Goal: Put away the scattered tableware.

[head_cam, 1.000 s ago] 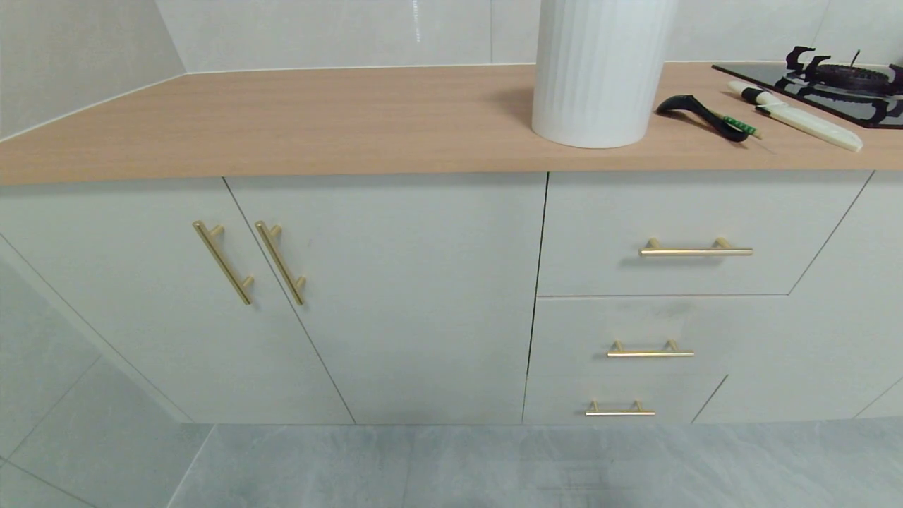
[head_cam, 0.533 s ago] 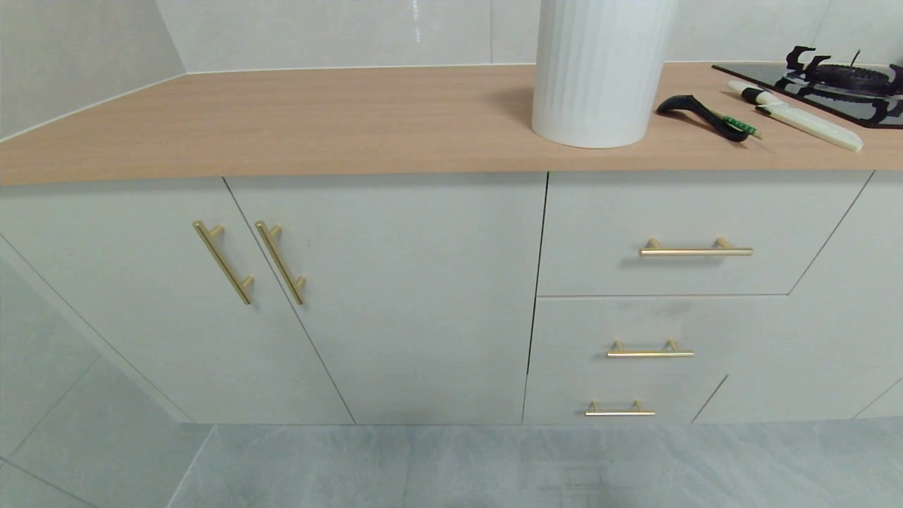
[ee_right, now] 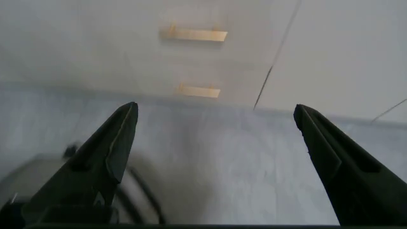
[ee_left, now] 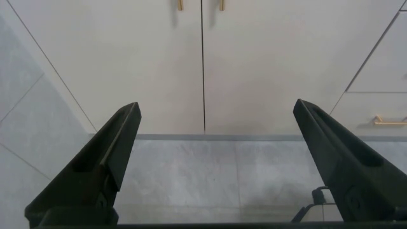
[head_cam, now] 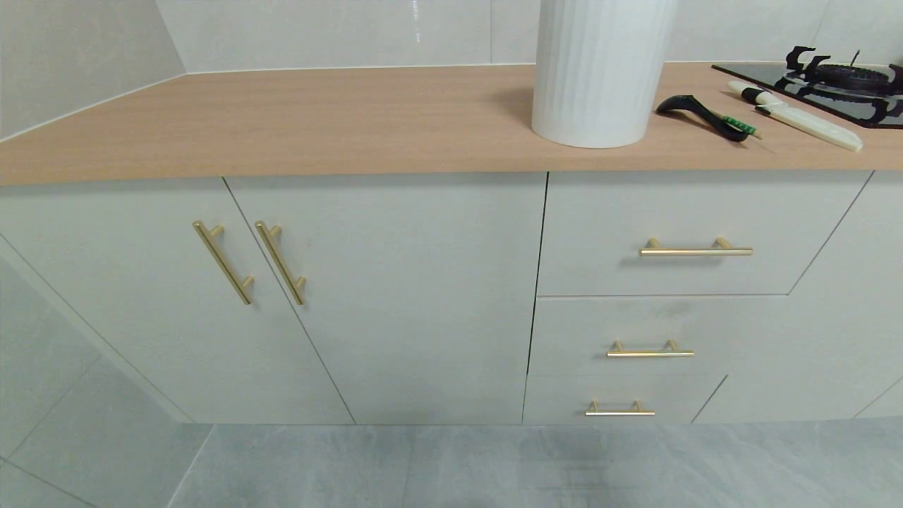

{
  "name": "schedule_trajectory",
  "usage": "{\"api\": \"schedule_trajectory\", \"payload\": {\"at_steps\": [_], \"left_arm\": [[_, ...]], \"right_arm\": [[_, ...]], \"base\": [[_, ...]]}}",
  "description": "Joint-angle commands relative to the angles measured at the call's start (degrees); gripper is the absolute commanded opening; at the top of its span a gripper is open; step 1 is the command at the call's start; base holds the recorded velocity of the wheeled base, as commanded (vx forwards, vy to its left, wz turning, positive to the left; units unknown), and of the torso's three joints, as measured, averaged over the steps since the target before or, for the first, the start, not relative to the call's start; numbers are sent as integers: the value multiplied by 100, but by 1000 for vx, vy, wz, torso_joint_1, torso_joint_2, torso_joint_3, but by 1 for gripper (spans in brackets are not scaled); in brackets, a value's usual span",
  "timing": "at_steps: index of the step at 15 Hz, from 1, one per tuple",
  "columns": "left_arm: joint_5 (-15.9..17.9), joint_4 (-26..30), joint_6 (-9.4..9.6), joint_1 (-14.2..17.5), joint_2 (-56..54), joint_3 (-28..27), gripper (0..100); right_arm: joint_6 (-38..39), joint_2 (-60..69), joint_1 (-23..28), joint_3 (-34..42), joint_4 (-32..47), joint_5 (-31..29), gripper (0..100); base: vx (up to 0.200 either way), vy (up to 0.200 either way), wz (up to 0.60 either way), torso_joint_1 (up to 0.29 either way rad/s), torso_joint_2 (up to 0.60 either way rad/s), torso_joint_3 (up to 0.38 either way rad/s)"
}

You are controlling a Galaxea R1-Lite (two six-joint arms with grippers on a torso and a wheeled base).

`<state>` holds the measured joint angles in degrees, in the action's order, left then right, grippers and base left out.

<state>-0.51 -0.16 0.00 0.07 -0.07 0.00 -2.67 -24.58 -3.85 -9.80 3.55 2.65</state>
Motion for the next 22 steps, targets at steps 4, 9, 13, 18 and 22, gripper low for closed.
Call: {"api": "schedule_trajectory", "payload": {"at_steps": [4,9,13,18,22], "left_arm": [[-2,-2,0,1,7,0,100],[-2,-2,0,1,7,0,100],[-2,-2,-9,1,7,0,100],[-2,-2,-9,1,7,0,100],[-2,-2,-9,1,7,0,100]], "right_arm": [[-14,-5092,-784,-1701,-979,78,100],[-23,-6613,-608,-2412,-2157,-308,100],[-23,-7500,-450,-2465,-3044,-396,100],[-23,-8379,-450,-2202,-4363,-739,100],[-14,-9118,-502,-2096,-5584,-1082,100]], "base": [[0,0,0,0,0,0],[0,0,0,0,0,0],[0,0,0,0,0,0],[0,0,0,0,0,0],[0,0,0,0,0,0]]}}
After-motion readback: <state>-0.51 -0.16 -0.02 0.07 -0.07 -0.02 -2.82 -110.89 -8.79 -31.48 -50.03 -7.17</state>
